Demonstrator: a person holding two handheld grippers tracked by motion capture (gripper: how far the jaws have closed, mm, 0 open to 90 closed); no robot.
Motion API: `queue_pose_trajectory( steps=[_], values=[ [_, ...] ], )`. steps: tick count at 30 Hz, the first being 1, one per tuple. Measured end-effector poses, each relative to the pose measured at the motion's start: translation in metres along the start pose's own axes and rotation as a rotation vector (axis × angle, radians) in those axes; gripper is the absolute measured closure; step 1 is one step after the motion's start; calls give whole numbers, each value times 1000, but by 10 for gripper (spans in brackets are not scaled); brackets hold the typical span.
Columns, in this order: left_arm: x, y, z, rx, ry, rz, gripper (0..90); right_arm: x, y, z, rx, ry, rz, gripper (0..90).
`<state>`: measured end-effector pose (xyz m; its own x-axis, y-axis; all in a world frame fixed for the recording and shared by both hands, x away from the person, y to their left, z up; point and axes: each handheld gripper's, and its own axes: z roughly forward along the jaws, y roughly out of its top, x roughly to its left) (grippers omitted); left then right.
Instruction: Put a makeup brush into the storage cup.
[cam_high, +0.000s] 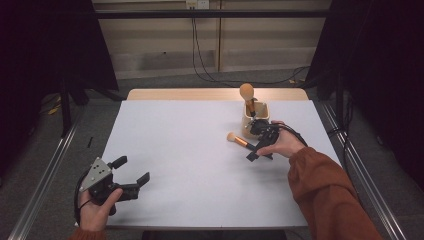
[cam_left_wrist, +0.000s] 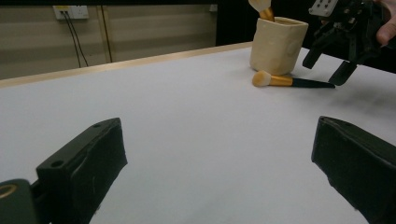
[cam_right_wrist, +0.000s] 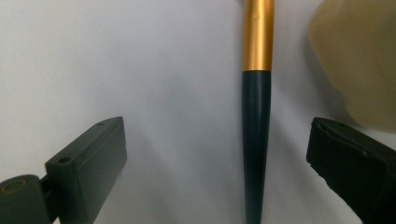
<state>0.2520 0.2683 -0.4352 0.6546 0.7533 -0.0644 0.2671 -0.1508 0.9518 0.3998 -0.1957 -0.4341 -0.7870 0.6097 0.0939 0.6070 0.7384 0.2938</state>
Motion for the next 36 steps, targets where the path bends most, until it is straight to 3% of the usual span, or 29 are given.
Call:
queue_pose_trajectory(
  steps=[9, 22, 36],
  values=[
    [0, 0, 1, 0, 2, 1, 28, -2, 12, 11, 53, 9, -36, 116],
    [0, 0, 1, 3, -1, -1, 28, -10, 22, 23, 102, -7, -60, 401],
    [-1, 1, 2, 9, -8, 14, 28, -15, 30, 27, 131, -45, -58, 568]
  ],
)
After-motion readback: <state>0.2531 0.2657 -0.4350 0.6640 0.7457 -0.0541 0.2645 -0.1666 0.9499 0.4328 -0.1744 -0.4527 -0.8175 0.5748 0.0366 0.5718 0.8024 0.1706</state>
